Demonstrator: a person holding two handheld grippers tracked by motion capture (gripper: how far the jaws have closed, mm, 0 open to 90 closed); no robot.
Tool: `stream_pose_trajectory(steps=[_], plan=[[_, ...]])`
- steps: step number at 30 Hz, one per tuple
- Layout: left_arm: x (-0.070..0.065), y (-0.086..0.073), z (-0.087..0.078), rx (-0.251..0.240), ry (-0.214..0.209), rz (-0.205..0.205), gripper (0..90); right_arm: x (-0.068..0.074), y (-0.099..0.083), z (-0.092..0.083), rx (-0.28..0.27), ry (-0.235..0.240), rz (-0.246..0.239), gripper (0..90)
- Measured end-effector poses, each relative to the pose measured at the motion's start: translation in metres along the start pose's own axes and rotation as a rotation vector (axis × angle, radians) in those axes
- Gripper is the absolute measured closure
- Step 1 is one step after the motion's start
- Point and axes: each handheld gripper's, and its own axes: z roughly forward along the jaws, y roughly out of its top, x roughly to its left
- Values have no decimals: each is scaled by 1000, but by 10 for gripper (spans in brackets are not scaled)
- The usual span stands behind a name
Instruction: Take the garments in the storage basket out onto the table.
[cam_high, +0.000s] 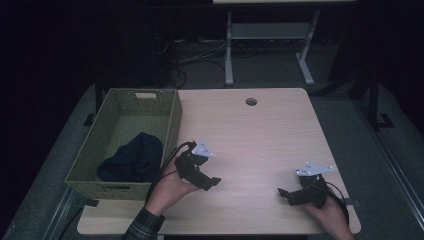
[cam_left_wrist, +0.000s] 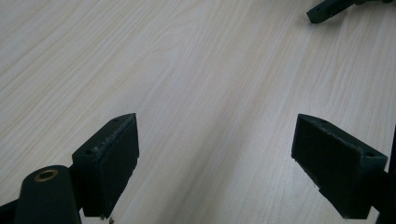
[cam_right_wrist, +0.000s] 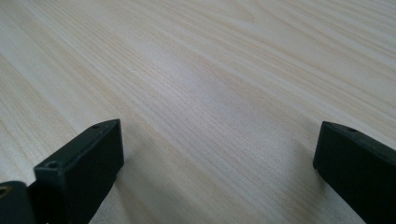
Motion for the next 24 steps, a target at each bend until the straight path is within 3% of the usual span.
stream_pose_trajectory(steps=[10,24], plan=[[8,8,1,-1,-46,26,147,0,0,0,1,1,3,13],[18,16,-11,-6,-59,35,147,0,0,0,0,1,1,13]])
